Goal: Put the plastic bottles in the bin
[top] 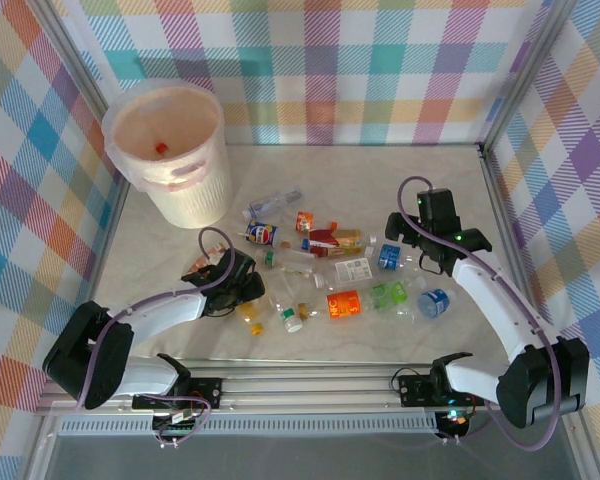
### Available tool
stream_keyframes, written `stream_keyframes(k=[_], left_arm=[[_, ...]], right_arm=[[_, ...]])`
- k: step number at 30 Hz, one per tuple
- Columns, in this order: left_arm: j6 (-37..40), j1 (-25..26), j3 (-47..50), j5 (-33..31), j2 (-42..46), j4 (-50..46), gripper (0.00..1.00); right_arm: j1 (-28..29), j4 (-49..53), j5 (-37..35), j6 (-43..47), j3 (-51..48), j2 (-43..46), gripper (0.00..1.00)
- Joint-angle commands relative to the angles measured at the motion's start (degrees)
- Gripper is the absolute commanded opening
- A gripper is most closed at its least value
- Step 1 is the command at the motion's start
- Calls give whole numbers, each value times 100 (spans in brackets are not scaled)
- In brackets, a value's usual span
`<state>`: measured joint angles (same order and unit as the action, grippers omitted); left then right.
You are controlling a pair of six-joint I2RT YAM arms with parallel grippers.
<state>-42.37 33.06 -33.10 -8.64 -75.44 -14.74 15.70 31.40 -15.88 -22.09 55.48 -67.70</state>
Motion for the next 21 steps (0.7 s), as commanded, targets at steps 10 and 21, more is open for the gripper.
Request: stream_keyframes(k=[10,21], left_arm=[[35,-45,-137,19,96,-383,58],[126,-36,-958,13,1083,-1538,48]], right_arm=[[44,-5,-34,-119,-38,-33,100],[43,64,-110,-109,57,42,100]])
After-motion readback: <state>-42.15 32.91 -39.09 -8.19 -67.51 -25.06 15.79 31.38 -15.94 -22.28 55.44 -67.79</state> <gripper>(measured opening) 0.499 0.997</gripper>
